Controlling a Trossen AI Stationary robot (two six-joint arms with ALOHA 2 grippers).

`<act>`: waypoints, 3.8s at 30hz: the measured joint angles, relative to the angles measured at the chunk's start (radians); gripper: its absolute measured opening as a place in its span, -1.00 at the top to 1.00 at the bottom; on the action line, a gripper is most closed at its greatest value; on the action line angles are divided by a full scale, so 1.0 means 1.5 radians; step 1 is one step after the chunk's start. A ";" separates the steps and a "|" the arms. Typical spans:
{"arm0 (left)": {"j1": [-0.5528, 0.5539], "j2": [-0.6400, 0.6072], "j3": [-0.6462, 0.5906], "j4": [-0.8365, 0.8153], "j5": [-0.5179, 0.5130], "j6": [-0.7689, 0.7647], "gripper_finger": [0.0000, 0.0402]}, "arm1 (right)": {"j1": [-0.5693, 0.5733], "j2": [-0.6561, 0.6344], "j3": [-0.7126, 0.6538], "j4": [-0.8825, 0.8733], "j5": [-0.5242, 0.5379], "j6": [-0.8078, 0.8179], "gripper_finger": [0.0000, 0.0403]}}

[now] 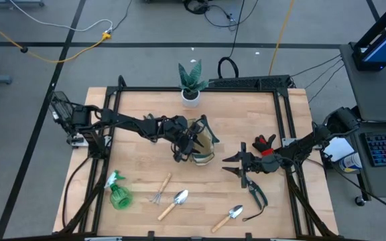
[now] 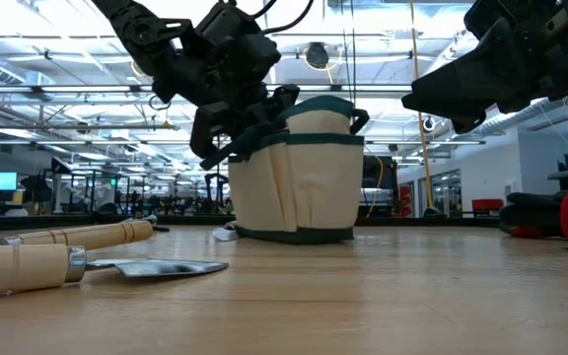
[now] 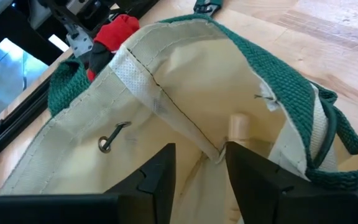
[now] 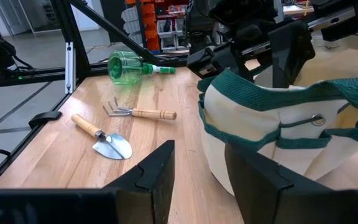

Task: Pick & Place Garden tools in Gardening bag
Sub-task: Put the brown hand rake into the gardening bag

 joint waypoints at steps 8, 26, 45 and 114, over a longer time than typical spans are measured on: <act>0.001 0.000 0.000 0.004 -0.002 -0.017 0.27 | 0.000 0.000 0.000 0.000 0.000 0.000 0.33; 0.000 0.001 0.000 0.061 -0.002 -0.023 0.27 | 0.000 0.000 0.000 -0.005 0.000 0.000 0.33; -0.033 -0.057 -0.001 0.106 -0.098 -0.029 0.27 | 0.000 0.000 0.000 -0.005 0.000 0.000 0.33; -0.160 -0.338 -0.001 -0.573 -0.595 -0.831 0.27 | -0.052 0.000 0.000 -0.085 0.195 0.053 0.33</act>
